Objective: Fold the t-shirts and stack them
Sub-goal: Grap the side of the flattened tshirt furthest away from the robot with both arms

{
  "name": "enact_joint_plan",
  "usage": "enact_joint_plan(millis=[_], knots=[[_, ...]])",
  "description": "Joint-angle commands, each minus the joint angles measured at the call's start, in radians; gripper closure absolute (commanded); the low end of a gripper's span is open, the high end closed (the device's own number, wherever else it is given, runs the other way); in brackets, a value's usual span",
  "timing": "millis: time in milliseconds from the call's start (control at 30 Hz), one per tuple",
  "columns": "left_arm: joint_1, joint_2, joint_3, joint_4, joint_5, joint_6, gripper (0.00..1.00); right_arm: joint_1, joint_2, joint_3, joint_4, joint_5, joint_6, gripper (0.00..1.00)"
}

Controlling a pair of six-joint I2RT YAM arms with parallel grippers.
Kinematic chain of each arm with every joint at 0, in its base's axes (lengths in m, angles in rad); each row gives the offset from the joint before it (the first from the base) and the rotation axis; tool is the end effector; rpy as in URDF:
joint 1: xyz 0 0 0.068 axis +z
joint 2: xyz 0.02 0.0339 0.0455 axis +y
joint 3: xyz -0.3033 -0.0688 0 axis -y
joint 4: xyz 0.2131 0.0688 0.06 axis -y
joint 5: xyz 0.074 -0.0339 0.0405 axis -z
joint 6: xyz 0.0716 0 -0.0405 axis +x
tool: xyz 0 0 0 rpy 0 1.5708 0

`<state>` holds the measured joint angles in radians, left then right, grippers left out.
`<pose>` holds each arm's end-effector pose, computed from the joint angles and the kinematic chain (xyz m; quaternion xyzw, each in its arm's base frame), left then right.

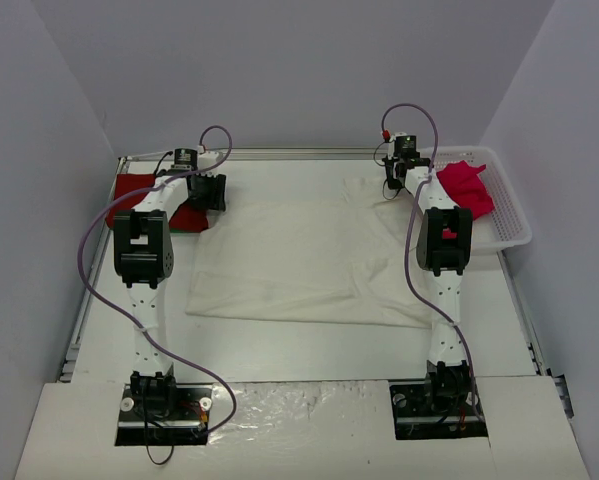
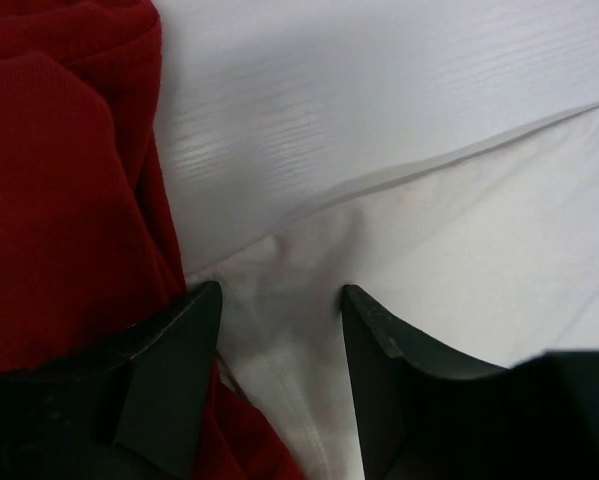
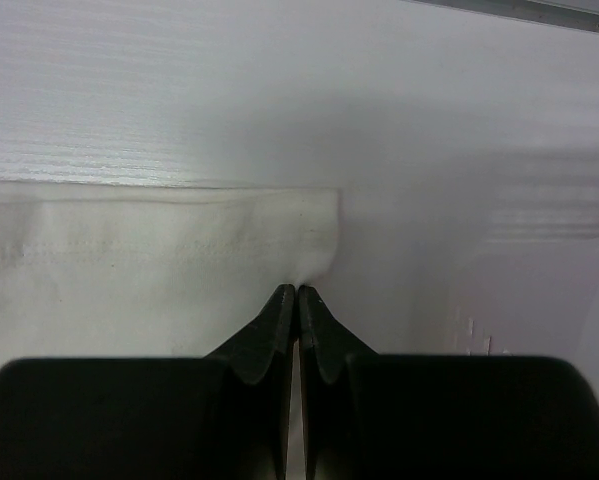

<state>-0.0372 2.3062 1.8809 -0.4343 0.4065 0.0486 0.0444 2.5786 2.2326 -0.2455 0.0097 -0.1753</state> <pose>0.5322 -0.0481 0.1993 0.1096 0.9143 -0.1873 0.3421 0.6176 0.0267 0.1784 -0.0945 0.8774 -0.0350 0.4690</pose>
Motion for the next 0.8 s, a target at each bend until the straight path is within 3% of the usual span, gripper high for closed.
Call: enact_joint_plan(millis=[0,100,167,200,467,767], knots=[[0.016,0.01,0.014,-0.03,-0.049,-0.001,0.51,-0.025,-0.011,-0.025,-0.078,0.006,-0.013,1.0],[0.016,0.019,0.018,-0.037,-0.066,-0.01,0.53,-0.023,-0.009,-0.027,-0.078,0.007,-0.016,1.0],[0.02,0.018,0.014,-0.029,-0.068,-0.024,0.4,-0.024,-0.009,-0.03,-0.08,0.007,-0.02,1.0],[0.026,0.016,0.012,-0.026,-0.057,-0.032,0.38,-0.025,-0.011,-0.031,-0.08,0.007,-0.021,1.0],[0.068,0.039,0.044,-0.049,0.0,-0.075,0.38,-0.025,-0.003,-0.031,-0.081,0.006,-0.027,1.0],[0.066,0.09,0.075,-0.081,-0.052,-0.064,0.51,-0.025,-0.001,-0.031,-0.083,0.019,-0.036,1.0]])
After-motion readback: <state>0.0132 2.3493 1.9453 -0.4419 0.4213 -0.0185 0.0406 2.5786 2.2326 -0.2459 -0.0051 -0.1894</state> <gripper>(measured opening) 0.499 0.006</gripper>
